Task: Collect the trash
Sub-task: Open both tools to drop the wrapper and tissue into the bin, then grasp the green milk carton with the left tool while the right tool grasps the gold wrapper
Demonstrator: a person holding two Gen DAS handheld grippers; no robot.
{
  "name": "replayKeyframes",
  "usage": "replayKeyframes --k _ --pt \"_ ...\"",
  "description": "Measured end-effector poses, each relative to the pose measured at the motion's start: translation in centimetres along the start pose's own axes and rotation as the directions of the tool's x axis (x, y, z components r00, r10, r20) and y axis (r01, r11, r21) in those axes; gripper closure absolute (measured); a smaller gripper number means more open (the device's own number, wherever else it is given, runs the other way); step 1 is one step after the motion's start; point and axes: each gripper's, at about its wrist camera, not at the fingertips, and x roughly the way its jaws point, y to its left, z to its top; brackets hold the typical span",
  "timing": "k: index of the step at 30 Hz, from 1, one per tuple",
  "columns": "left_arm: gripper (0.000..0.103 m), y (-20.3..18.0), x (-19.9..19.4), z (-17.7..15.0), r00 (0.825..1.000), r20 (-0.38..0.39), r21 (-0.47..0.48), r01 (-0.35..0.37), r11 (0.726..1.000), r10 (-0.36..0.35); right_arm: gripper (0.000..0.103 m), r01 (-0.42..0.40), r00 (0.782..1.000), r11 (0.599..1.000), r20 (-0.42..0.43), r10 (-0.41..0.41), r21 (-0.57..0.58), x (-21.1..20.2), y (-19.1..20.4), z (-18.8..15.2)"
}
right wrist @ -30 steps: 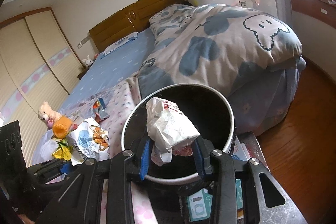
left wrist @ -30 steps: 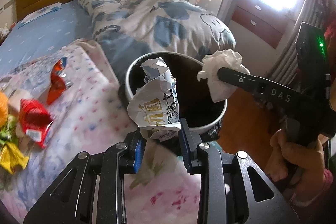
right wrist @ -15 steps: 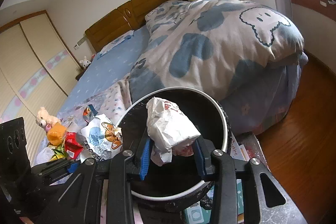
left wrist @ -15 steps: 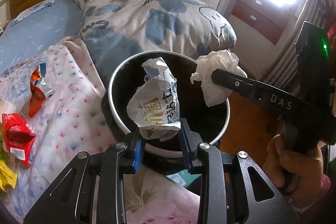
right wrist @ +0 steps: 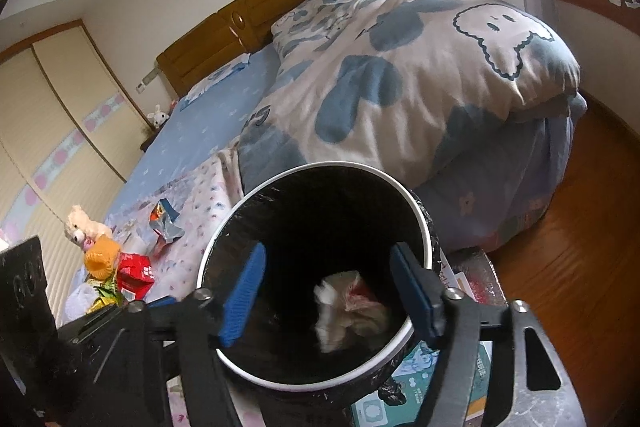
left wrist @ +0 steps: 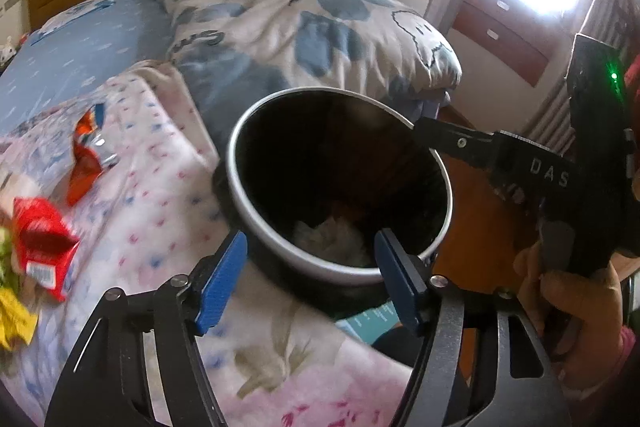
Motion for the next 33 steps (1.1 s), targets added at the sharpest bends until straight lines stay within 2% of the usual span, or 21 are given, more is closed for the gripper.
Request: replayKeyframes --k 2,10,15,23,33 --pt "0.033 0.6 -0.7 -0.8 1.0 0.008 -0.017 -0.007 1.0 0.007 0.033 -0.003 1.0 1.0 0.006 0.003 0.005 -0.3 0.3 -0.3" --pt "0.031 3.4 -4.0 -4.2 0.996 0.05 -0.077 -0.063 0.995 0.067 0.014 -0.05 0.998 0.999 0.034 0.051 -0.015 -1.5 3.3 -2.4" --pt "0.03 5.7 -5.9 -6.1 0.993 0.064 -0.134 -0.086 0.987 0.095 0.013 -0.09 0.995 0.995 0.035 0.091 -0.041 -1.9 5.8 -4.1" --pt "0.03 9.4 -8.1 -9.4 0.988 0.06 -0.212 -0.13 0.969 0.146 0.012 -0.146 0.989 0.986 -0.014 0.145 -0.078 -1.0 9.7 -6.5" --pt "0.03 14.4 -11.0 -13.3 0.97 0.054 -0.306 -0.21 0.929 0.237 0.012 -0.21 0.977 0.969 -0.073 0.202 -0.132 0.6 14.7 -9.0"
